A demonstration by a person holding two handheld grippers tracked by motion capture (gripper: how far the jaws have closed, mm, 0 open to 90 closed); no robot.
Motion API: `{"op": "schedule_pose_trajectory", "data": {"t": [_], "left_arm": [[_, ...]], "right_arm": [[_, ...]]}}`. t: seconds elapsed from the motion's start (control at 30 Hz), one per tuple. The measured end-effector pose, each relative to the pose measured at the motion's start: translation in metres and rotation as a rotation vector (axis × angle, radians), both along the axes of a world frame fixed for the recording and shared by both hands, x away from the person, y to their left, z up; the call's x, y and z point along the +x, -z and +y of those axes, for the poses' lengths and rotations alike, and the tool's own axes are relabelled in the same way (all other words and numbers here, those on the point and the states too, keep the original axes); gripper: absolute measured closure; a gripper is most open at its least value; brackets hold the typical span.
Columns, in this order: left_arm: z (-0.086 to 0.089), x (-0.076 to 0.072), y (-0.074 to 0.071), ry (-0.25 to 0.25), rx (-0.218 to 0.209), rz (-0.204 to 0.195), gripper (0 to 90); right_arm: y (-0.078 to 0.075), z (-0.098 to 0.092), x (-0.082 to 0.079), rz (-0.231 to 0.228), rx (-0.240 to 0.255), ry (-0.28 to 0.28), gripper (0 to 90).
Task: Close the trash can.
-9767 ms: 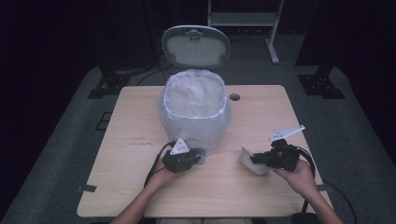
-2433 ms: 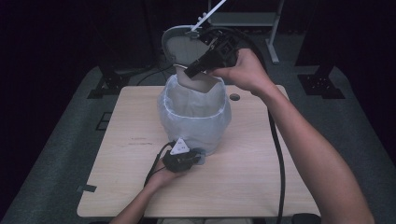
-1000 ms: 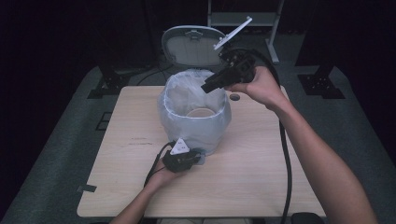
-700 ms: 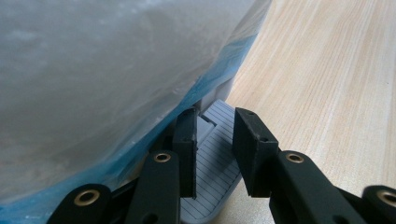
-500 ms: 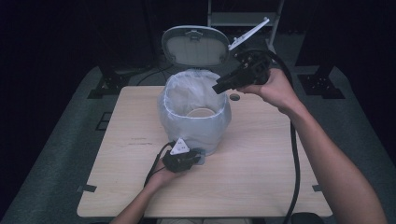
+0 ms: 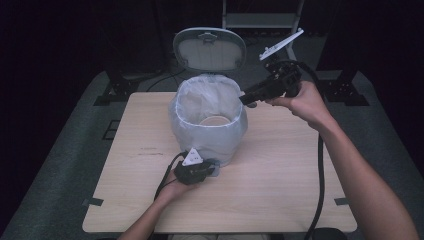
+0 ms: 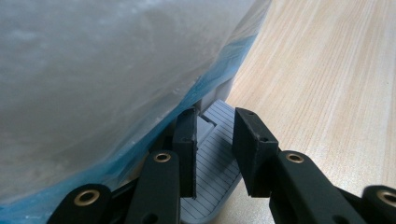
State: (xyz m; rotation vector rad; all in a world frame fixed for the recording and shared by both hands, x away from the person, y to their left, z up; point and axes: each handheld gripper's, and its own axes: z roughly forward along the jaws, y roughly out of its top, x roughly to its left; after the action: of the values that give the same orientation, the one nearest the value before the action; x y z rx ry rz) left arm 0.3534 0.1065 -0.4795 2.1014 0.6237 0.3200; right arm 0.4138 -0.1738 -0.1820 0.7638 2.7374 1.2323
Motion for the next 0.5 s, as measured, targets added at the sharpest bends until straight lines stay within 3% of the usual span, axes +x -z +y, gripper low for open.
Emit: {"op": "schedule_pose_trajectory", "data": {"t": [0.43, 0.5], "left_arm": [[0.0, 0.0, 0.0, 0.0, 0.0, 0.0, 70.8], [0.0, 0.0, 0.0, 0.0, 0.0, 0.0, 70.8]], "right_arm": [[0.004, -0.011, -0.001, 0.001, -0.001, 0.017, 56.0], [0.007, -0.015, -0.001, 0.006, 0.019, 0.024, 56.0]]}}
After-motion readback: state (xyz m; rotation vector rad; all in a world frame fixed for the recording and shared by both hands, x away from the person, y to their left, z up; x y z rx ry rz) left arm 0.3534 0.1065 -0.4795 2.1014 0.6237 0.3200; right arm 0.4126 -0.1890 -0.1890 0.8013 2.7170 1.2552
